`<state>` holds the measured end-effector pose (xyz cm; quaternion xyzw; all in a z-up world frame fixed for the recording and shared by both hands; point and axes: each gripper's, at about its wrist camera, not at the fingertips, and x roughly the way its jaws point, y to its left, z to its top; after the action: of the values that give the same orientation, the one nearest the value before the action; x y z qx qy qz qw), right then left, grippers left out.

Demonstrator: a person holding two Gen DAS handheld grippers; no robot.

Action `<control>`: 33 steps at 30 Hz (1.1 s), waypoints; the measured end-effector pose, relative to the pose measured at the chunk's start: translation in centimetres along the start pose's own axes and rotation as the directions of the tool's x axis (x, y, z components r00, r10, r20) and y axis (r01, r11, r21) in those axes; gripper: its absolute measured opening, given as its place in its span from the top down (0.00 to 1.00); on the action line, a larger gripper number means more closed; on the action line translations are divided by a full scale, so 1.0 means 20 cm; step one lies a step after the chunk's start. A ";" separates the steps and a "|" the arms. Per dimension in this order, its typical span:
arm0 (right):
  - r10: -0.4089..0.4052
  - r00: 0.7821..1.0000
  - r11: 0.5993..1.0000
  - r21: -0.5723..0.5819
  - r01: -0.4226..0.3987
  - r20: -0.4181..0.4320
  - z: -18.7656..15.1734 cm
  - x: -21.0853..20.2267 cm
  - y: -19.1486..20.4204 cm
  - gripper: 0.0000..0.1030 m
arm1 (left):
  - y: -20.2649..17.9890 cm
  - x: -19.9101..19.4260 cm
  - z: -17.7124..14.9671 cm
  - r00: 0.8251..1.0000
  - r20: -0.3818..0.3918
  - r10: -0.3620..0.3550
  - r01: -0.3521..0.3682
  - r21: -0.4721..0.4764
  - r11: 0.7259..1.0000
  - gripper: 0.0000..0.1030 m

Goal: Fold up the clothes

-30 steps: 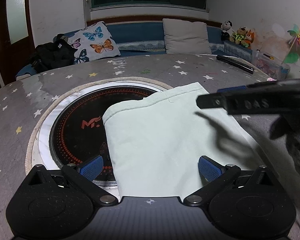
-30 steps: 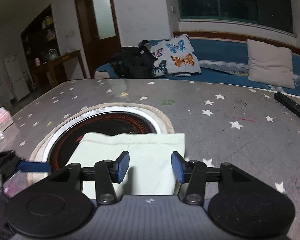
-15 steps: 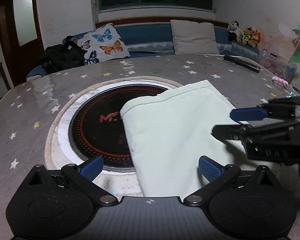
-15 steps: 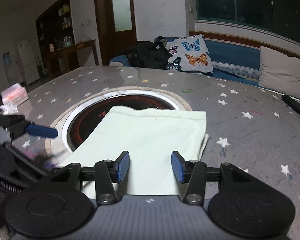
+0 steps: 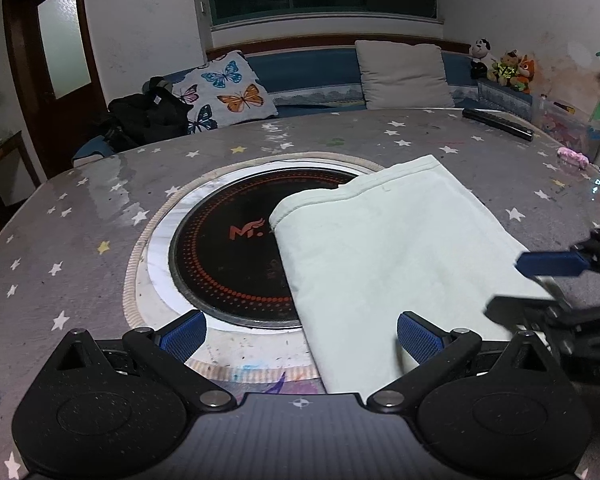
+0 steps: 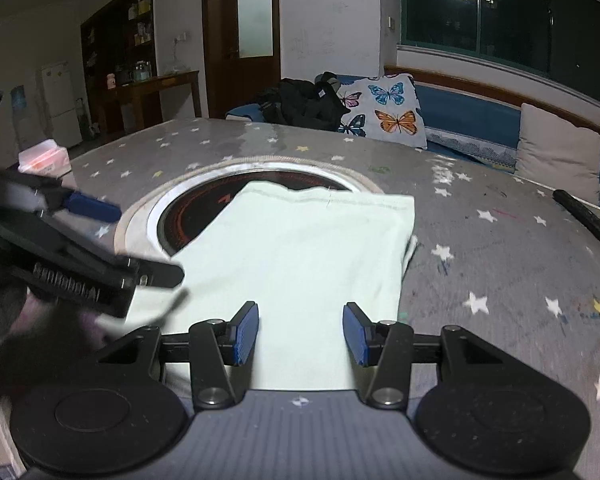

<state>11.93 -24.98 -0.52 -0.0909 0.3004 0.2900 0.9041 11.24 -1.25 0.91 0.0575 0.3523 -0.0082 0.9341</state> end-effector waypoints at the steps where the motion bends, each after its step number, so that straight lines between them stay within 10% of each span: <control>1: -0.004 1.000 1.000 -0.005 0.004 -0.001 -0.01 -0.01 0.01 0.53 | 0.00 0.00 0.00 1.000 0.002 0.001 -0.001 0.002 1.000 0.00; 18: -0.012 1.000 1.000 -0.015 0.012 0.028 0.04 -0.09 -0.02 0.47 | 0.09 0.00 0.01 1.000 0.027 0.005 -0.004 -0.039 0.999 0.00; 33: -0.022 0.999 0.997 0.074 0.019 0.034 0.36 0.30 -0.22 0.49 | 0.18 0.19 0.18 1.000 -0.005 0.010 -0.010 -0.079 0.997 0.00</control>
<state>21.85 -23.30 1.67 -0.0558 0.2941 0.2710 0.9148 16.63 1.93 1.42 0.0222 0.3543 0.0105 0.9348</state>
